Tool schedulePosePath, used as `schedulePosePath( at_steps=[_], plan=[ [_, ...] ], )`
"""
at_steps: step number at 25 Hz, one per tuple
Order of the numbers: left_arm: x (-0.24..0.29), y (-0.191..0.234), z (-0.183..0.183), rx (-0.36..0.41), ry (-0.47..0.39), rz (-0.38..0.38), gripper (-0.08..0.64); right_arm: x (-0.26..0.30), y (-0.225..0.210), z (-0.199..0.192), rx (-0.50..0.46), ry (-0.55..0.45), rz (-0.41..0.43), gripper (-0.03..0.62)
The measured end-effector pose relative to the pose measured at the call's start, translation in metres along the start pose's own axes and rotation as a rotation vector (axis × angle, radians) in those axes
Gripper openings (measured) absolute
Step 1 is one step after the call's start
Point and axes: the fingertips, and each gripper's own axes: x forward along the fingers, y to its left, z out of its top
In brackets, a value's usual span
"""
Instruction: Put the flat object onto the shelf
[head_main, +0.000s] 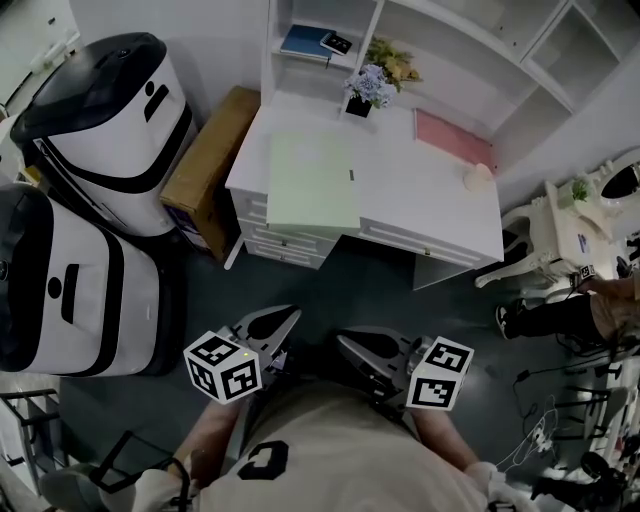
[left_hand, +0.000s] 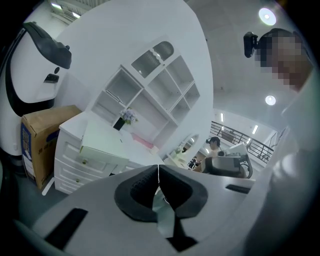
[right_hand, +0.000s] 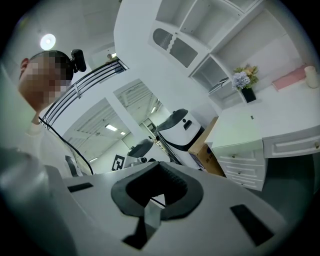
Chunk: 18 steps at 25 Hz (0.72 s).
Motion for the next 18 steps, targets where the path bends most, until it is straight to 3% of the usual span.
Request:
schedulePosePath(
  at_steps=[18],
  plan=[
    [0.089, 0.049, 0.025, -0.085, 0.012, 0.163, 0.017, -0.009, -0.087, 0.065, 0.062, 0.024, 0.085, 0.021]
  ],
)
